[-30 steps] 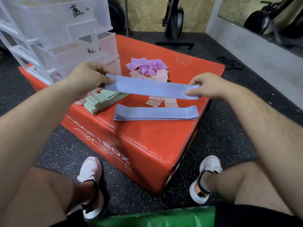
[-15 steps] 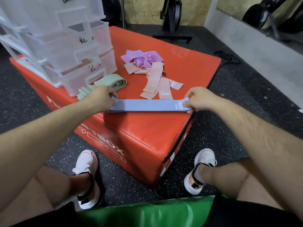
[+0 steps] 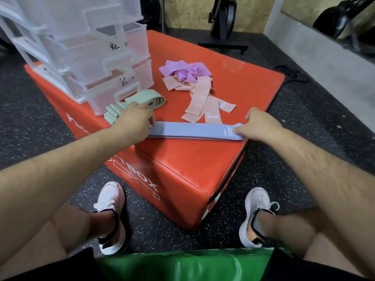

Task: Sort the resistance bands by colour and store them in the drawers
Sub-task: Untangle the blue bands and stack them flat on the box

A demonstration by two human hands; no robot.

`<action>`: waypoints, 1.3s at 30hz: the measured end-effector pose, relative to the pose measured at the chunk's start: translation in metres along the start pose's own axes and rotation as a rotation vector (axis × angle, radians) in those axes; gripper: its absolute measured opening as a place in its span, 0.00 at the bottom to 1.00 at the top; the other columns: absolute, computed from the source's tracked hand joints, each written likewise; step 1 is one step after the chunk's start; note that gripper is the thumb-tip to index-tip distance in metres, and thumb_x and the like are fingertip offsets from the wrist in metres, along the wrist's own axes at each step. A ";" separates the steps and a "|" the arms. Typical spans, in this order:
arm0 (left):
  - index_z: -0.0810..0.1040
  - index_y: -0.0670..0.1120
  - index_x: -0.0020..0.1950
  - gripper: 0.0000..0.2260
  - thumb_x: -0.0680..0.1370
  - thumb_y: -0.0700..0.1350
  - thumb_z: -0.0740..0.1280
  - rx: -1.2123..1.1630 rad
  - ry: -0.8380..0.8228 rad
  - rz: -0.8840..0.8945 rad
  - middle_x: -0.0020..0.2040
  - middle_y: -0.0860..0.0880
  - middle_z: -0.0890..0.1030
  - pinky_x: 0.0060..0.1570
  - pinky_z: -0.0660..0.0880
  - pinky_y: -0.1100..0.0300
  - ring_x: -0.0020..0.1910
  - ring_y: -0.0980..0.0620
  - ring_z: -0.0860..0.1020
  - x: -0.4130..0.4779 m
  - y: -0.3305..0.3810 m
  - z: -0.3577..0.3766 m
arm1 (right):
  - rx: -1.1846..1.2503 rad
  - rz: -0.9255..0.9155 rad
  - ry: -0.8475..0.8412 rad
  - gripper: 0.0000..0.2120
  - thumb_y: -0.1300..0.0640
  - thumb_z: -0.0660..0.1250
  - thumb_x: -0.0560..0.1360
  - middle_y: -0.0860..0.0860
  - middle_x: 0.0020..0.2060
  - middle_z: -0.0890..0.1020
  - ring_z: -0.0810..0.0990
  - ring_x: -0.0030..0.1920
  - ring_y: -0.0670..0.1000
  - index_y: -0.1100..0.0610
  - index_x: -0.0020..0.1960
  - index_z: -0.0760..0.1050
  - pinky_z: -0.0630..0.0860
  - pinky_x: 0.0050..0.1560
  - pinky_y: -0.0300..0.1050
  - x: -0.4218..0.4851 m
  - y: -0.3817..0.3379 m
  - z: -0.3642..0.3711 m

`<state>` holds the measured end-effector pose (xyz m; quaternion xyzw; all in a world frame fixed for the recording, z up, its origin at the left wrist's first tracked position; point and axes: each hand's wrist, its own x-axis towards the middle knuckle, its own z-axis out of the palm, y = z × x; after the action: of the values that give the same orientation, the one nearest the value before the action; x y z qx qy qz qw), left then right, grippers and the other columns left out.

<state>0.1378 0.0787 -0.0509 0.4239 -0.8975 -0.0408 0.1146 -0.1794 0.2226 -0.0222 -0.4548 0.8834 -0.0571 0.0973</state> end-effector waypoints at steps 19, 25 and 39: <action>0.79 0.51 0.59 0.14 0.74 0.50 0.64 -0.005 -0.027 0.409 0.55 0.51 0.77 0.47 0.72 0.55 0.56 0.48 0.74 0.007 0.095 0.022 | 0.619 0.226 -0.312 0.08 0.53 0.75 0.71 0.48 0.23 0.71 0.65 0.26 0.47 0.56 0.42 0.78 0.59 0.28 0.39 0.008 0.007 0.001; 0.79 0.52 0.58 0.14 0.74 0.49 0.64 -0.062 -0.046 0.405 0.54 0.51 0.76 0.48 0.76 0.50 0.55 0.48 0.74 0.011 0.096 0.025 | 0.665 0.174 -0.255 0.15 0.50 0.76 0.67 0.51 0.42 0.79 0.74 0.39 0.50 0.56 0.50 0.80 0.69 0.34 0.43 0.013 0.008 0.006; 0.80 0.56 0.58 0.18 0.75 0.60 0.57 -0.234 -0.248 0.300 0.56 0.56 0.77 0.61 0.71 0.47 0.59 0.51 0.74 0.023 0.140 0.027 | 0.499 0.064 -0.081 0.12 0.55 0.71 0.65 0.51 0.30 0.68 0.67 0.32 0.51 0.53 0.35 0.66 0.65 0.34 0.46 -0.010 0.015 -0.052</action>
<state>0.0120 0.1495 -0.0498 0.2612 -0.9469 -0.1790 0.0566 -0.1970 0.2403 0.0271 -0.3903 0.8514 -0.2518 0.2438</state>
